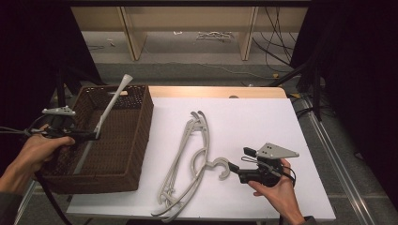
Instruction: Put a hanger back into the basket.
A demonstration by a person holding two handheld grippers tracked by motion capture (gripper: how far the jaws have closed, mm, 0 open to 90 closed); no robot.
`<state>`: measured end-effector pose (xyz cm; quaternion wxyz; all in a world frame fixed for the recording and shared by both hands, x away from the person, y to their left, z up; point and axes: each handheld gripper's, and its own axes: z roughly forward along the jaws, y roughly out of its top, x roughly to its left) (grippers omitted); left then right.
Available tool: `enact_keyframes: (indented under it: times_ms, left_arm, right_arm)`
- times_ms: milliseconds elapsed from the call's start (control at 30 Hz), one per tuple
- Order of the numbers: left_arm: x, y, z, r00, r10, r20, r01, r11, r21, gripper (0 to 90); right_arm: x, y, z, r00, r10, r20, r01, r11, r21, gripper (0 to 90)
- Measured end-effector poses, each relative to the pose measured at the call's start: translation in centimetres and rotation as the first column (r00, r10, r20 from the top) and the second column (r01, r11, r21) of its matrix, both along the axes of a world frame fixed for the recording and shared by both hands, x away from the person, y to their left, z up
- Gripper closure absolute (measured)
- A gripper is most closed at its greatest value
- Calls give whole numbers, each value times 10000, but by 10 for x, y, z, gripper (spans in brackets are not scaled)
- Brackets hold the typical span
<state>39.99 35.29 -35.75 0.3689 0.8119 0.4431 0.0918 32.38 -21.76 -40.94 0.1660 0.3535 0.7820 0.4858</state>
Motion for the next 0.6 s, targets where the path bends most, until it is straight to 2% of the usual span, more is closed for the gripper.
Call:
enact_keyframes:
  times_ms: [33,100,133,300,367,400,433,533,600]
  left_arm:
    - [0,0,0,10000,0,0,0,10000,0,825]
    - [3,0,-2,9994,-163,-301,175,9990,401,825]
    - [4,1,-3,9990,-168,-421,187,9988,444,825]
    - [4,2,-11,9974,-374,-615,399,9984,406,824]
    - [4,2,-10,9970,-454,-632,487,9975,507,825]
    - [4,1,-11,9967,-516,-625,546,9974,476,825]
    - [4,0,-11,9966,-482,-676,518,9972,536,824]
    - [7,-2,-14,9967,-463,-663,501,9971,566,824]
    - [11,-4,-20,9958,-414,-812,464,9971,601,824]
  right_arm:
    - [0,0,0,10000,0,0,0,10000,0,221]
    - [0,0,0,10000,-8,8,8,10000,-6,221]
    - [1,0,-1,10000,28,92,-29,9999,163,221]
    - [1,0,-2,10000,49,85,-51,9995,304,221]
    - [2,0,-2,9999,19,156,-22,9998,219,221]
    - [2,1,-2,10000,39,-6,-39,9995,326,221]
    - [1,-1,-1,10000,-31,-4,31,10000,-11,221]
    - [1,0,-2,10000,50,35,-51,9999,129,221]
    - [1,0,-2,10000,55,34,-55,9999,131,222]
